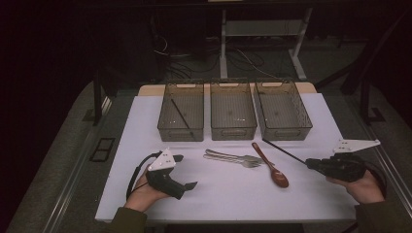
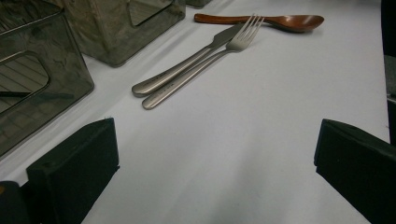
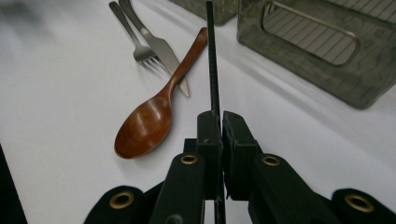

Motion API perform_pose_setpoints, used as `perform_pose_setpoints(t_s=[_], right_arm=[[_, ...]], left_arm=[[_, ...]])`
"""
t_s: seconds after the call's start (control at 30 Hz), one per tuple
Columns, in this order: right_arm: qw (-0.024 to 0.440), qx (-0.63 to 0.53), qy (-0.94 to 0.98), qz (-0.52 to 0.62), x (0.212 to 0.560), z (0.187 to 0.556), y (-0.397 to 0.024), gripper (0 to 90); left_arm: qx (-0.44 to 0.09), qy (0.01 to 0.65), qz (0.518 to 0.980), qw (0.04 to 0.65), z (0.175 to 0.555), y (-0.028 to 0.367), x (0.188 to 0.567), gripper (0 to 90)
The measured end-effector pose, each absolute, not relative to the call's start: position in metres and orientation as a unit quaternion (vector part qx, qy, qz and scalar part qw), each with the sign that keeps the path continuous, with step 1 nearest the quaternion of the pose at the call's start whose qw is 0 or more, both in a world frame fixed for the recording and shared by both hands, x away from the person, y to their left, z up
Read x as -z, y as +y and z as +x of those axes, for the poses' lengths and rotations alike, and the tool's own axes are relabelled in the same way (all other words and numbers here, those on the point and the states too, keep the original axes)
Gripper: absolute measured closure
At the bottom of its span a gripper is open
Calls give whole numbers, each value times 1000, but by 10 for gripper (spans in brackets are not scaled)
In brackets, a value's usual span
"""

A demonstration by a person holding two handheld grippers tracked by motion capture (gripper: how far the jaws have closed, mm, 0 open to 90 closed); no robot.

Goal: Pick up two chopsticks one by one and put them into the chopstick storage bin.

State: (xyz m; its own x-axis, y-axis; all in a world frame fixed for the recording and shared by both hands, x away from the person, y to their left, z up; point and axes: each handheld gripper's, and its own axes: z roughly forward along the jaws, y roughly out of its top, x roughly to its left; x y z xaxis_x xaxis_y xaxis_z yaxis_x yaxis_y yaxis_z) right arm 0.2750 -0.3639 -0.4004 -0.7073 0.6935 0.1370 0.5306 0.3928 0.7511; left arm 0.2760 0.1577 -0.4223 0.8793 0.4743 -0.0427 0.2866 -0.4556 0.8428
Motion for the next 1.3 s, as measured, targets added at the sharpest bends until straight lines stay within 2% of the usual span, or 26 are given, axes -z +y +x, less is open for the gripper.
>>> perform_pose_setpoints(t_s=[0.77, 1.3], right_arm=[[107, -440, 811, 371, 373, 305, -333, 865], [108, -450, 808, 364, 361, 335, -288, 864]], left_arm=[[-97, 226, 846, 472, 277, 156, 423, 0], [-97, 223, 846, 474, 277, 156, 423, 0]])
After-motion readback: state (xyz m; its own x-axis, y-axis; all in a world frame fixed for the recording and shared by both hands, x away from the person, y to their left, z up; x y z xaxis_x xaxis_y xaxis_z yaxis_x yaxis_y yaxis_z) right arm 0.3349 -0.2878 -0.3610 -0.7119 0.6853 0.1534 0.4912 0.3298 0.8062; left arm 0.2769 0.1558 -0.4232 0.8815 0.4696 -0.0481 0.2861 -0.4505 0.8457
